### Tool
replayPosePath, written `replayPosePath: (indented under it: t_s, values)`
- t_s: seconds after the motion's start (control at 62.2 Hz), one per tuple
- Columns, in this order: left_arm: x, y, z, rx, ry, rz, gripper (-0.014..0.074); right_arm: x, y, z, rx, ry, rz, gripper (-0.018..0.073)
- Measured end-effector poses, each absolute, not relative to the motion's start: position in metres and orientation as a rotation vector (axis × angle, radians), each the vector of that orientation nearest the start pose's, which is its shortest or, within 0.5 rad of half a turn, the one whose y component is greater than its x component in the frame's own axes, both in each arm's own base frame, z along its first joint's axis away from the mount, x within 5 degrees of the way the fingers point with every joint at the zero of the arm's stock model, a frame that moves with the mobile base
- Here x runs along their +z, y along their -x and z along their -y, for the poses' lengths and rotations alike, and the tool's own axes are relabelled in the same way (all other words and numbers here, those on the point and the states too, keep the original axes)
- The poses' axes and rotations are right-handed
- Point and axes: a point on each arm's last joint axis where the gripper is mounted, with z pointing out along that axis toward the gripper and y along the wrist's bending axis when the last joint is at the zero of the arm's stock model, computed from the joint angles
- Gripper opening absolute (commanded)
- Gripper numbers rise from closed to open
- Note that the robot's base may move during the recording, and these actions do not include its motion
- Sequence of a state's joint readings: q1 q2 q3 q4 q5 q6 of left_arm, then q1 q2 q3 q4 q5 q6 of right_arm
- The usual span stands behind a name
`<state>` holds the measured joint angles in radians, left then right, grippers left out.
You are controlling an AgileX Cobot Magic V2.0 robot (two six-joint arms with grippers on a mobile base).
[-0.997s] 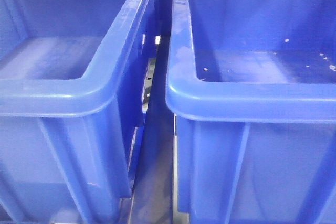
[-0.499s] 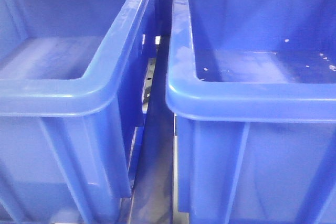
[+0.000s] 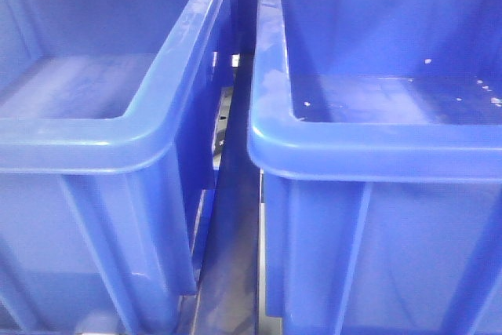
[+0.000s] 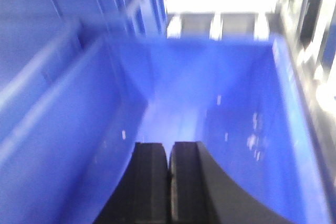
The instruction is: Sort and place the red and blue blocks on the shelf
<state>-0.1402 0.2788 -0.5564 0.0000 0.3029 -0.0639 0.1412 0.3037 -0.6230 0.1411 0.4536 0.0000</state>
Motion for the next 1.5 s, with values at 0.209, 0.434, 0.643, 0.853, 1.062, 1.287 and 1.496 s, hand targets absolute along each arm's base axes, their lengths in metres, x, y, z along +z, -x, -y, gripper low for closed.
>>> replayPosePath:
  t_s: [0.209, 0.434, 0.643, 0.853, 1.062, 1.287, 1.496]
  values:
    - [0.353, -0.052, 0.007, -0.164, -0.058, -1.511, 0.0126, 0.364, -0.036, -0.002, 0.030, 0.135, -1.535, 0.0054]
    - [0.353, -0.052, 0.007, -0.164, -0.058, -1.511, 0.0126, 0.369, -0.025, 0.002, -0.043, 0.152, -1.458, 0.0054]
    - [0.353, -0.052, 0.007, -0.164, -0.058, -1.511, 0.0125, 0.369, -0.024, 0.002, -0.043, 0.152, -1.457, 0.0054]
    - [0.353, -0.052, 0.007, -0.164, -0.058, -1.511, 0.0125, 0.368, -0.024, 0.002, -0.043, 0.151, -1.458, 0.0054]
    - [0.353, -0.052, 0.007, -0.164, -0.058, -1.511, 0.0125, 0.368, -0.024, 0.002, -0.043, 0.151, -1.456, 0.0054]
    - [0.353, -0.052, 0.007, -0.164, -0.058, -1.511, 0.0125, 0.368, -0.024, 0.002, -0.043, 0.152, -1.458, 0.0054]
    - [0.353, -0.052, 0.007, -0.164, -0.058, -1.511, 0.0125, 0.349, -0.020, 0.005, -0.114, 0.071, -1.471, 0.0054]
